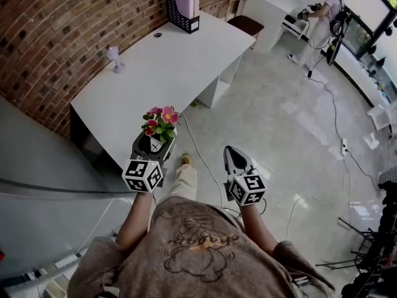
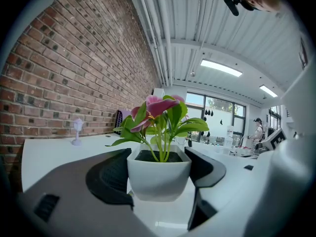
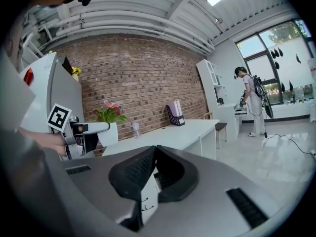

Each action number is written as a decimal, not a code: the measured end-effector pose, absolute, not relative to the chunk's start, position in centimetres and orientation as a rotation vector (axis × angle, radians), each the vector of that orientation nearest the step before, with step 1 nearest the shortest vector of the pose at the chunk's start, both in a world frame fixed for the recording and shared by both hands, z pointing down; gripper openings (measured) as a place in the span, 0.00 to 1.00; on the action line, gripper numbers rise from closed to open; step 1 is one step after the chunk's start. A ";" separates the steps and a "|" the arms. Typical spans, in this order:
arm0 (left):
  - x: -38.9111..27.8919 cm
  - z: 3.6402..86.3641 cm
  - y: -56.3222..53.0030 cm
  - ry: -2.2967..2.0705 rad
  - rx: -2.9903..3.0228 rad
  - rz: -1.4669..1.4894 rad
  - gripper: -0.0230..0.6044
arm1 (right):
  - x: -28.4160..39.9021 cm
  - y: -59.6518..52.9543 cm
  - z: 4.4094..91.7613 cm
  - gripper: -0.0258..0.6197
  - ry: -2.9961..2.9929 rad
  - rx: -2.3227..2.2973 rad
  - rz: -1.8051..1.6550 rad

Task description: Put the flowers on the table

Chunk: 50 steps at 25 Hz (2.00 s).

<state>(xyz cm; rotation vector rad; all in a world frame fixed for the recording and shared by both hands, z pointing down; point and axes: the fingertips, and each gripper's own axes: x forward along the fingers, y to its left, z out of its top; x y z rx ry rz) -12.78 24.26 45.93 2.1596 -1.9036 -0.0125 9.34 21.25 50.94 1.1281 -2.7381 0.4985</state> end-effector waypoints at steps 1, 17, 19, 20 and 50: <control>-12.9 46.1 23.3 -1.900 2.160 -0.014 0.59 | 9.3 20.4 51.1 0.05 -2.735 1.132 0.498; -15.2 45.7 5.9 -1.822 2.221 0.003 0.59 | 6.2 5.8 50.3 0.05 -2.732 1.167 0.517; -15.9 45.4 3.9 -1.813 2.229 -0.002 0.59 | 5.6 4.0 50.3 0.05 -2.726 1.169 0.507; -16.3 45.3 2.8 -1.807 2.235 -0.003 0.59 | 5.2 3.1 50.2 0.05 -2.723 1.174 0.507; -18.8 45.8 -15.4 -1.728 2.245 0.017 0.59 | 1.4 -14.6 49.6 0.05 -2.674 1.189 0.545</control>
